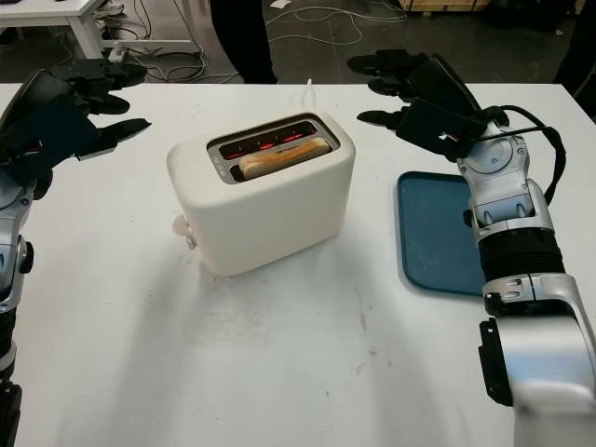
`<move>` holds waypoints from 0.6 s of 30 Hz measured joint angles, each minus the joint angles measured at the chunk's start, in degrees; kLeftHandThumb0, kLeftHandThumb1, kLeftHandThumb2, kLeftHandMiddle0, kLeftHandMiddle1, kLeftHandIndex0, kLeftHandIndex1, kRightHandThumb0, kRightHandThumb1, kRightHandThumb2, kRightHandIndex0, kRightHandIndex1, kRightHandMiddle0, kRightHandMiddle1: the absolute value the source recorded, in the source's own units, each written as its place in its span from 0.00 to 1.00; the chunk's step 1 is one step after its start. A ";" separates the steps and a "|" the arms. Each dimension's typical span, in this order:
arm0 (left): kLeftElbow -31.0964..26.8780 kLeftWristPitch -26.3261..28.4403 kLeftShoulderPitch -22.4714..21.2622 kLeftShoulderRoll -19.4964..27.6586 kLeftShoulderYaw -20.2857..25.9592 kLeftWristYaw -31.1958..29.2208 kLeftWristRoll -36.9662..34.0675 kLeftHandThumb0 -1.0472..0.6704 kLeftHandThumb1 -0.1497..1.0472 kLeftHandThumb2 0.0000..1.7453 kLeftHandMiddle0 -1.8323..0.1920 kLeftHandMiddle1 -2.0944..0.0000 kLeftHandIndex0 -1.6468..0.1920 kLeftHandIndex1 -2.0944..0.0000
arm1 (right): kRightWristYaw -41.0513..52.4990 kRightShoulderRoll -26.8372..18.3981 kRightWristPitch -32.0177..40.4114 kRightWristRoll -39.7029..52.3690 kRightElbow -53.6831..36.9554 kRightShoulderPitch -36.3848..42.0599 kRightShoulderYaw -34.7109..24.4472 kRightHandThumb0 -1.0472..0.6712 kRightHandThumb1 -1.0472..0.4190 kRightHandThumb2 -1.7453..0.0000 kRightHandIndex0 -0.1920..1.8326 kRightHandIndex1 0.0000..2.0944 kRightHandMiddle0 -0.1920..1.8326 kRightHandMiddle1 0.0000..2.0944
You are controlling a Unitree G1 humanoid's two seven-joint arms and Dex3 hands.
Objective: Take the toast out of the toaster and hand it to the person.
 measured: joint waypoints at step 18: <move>1.23 -2.26 -0.02 -0.74 0.04 0.00 0.00 0.38 0.89 0.09 0.82 0.56 0.60 0.97 | -0.94 0.04 0.00 -0.81 1.32 0.00 0.33 0.44 0.09 0.99 0.39 0.01 0.38 0.00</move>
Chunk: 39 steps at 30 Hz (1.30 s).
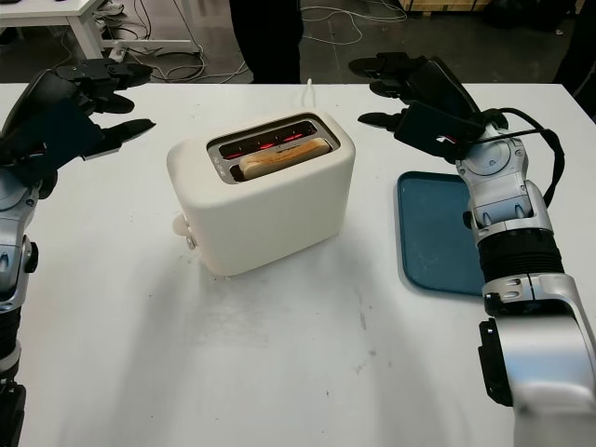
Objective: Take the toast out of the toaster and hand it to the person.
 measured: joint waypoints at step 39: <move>-0.04 0.93 0.00 -0.42 0.51 -0.03 0.01 0.38 0.89 0.09 0.84 0.56 0.61 0.96 | -0.05 0.08 -0.02 -0.40 1.03 0.00 0.06 0.44 0.09 0.99 0.39 0.00 0.38 0.00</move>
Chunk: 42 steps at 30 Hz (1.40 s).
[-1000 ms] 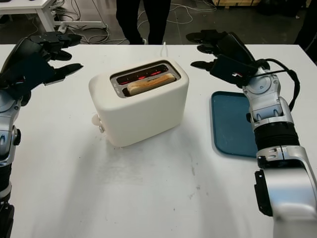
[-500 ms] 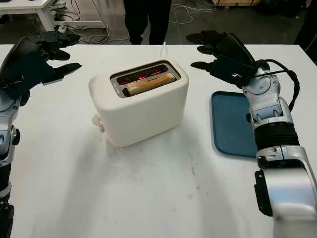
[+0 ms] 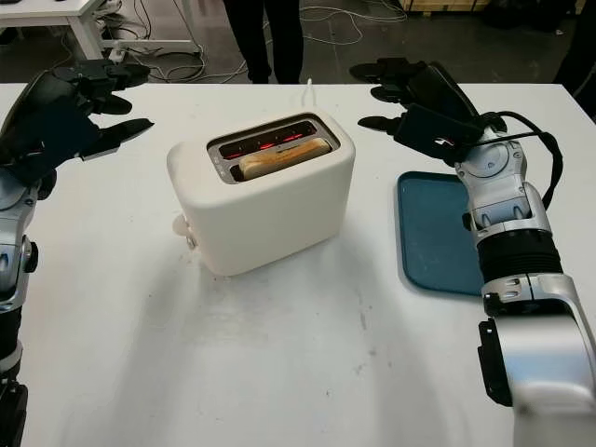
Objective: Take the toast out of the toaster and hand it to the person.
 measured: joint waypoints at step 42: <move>0.00 -0.30 0.00 0.22 -0.01 -0.07 0.01 0.38 0.89 0.08 0.83 0.56 0.61 0.96 | -0.01 0.04 -0.01 0.02 0.77 -0.06 -0.01 0.42 0.09 0.99 0.39 0.00 0.38 0.00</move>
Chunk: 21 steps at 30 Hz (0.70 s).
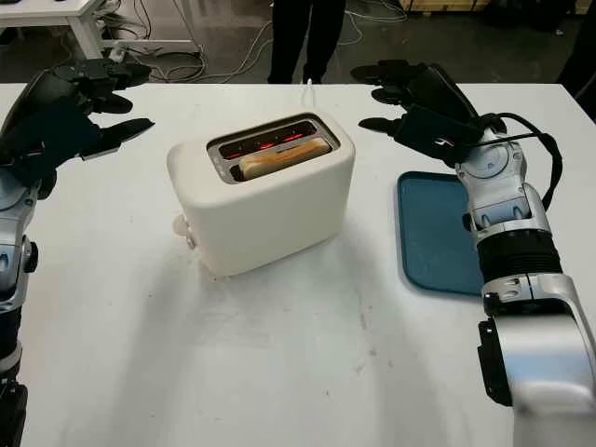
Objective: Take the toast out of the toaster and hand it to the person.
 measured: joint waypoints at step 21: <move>-0.40 1.52 0.00 0.41 0.00 -0.10 0.09 0.37 0.89 0.09 0.82 0.60 0.61 0.96 | 0.02 0.46 0.00 0.01 -0.02 0.00 -0.01 0.45 0.09 0.98 0.39 0.00 0.38 0.00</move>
